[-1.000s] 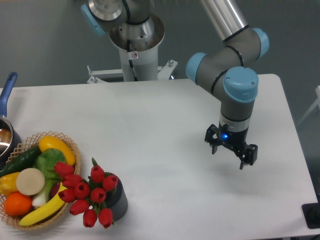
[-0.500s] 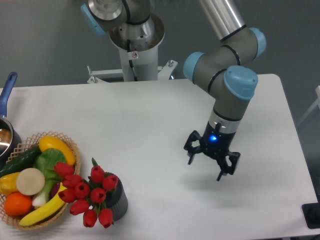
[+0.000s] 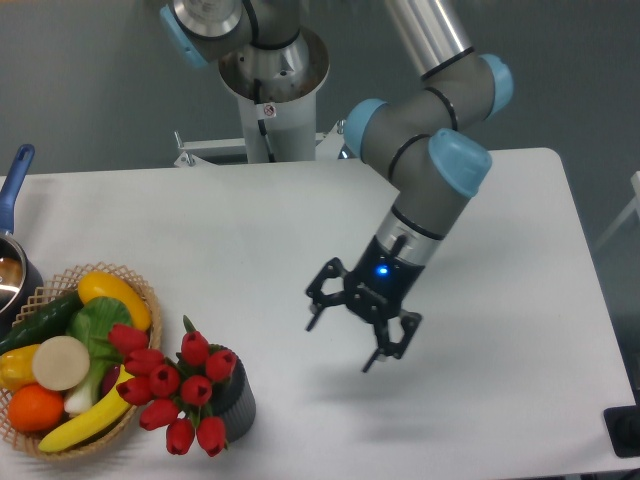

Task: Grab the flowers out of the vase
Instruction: 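Move the open gripper toward the red tulips in the grey vase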

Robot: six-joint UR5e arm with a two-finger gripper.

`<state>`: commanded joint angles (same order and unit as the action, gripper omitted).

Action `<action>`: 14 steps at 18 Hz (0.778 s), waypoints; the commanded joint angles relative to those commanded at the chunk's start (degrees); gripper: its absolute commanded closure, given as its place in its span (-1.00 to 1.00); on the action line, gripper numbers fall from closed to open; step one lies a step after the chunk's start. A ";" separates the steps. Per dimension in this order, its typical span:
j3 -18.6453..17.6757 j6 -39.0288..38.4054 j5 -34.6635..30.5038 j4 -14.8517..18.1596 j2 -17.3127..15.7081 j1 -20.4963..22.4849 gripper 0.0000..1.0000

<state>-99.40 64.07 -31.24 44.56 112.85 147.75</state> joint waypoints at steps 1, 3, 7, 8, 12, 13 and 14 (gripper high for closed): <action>-0.26 0.09 3.35 0.00 -0.17 0.00 -1.00; -0.70 0.18 6.97 0.00 -0.44 -0.17 -1.00; -0.62 0.53 7.25 -0.61 -0.18 -2.72 -1.00; -0.62 0.44 7.25 -1.14 0.00 -3.68 -1.00; -0.71 0.44 7.42 -2.89 0.52 -4.92 -1.00; -0.44 0.44 7.42 -3.68 0.96 -5.01 -1.00; -0.01 0.44 7.42 -4.04 1.49 -5.01 -1.00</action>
<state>-99.41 64.51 -23.82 40.52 114.34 142.73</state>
